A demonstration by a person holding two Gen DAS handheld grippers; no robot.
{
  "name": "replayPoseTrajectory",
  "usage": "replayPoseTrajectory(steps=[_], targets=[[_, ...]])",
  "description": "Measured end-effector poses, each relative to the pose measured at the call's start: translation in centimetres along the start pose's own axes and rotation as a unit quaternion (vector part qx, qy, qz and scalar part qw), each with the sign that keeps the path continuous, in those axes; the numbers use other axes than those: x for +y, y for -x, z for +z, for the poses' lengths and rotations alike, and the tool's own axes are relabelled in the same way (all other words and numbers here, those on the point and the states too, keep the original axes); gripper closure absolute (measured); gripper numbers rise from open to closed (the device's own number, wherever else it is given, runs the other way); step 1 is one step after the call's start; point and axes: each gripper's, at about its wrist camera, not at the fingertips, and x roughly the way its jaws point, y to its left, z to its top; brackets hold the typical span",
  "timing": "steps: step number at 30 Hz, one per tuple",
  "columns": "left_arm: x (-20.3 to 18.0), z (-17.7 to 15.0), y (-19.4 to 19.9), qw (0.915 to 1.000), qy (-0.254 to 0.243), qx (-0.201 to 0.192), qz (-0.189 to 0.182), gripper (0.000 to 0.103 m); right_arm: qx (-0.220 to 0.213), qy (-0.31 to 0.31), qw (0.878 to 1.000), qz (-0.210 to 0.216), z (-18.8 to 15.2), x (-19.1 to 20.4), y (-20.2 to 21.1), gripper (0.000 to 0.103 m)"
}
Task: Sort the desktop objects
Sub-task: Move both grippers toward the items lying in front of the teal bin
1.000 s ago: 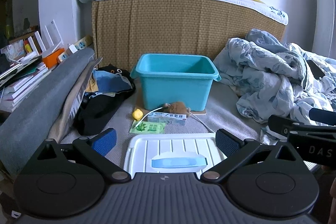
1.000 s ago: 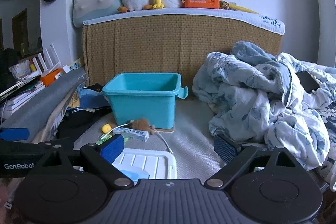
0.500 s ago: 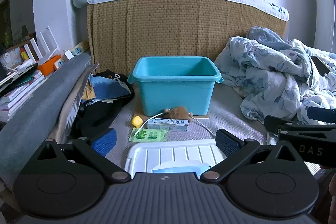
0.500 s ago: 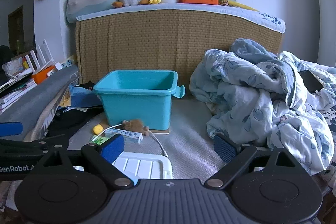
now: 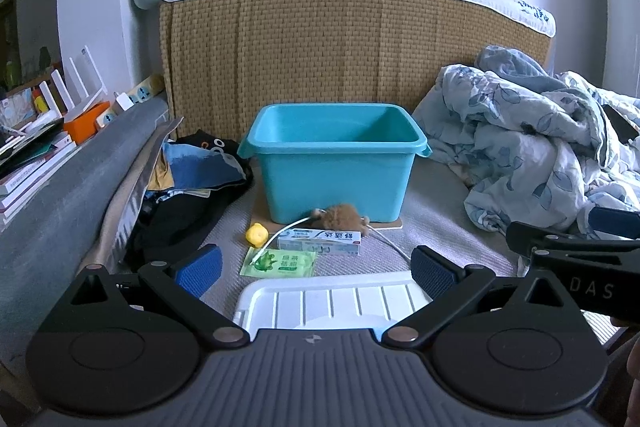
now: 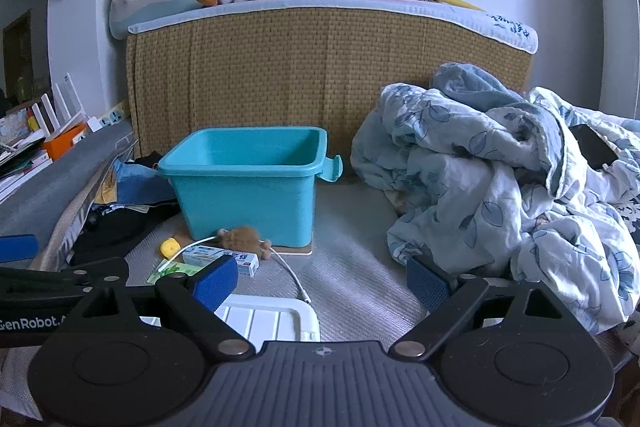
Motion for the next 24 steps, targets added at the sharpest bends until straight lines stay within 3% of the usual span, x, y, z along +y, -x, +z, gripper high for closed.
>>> replayPoseTrajectory(steps=[24], targets=[[1.4,-0.3,-2.5,0.9994,0.030,-0.014,-0.004,0.000,0.005,0.016,1.000,-0.003,-0.1,1.2,-2.8,0.010]])
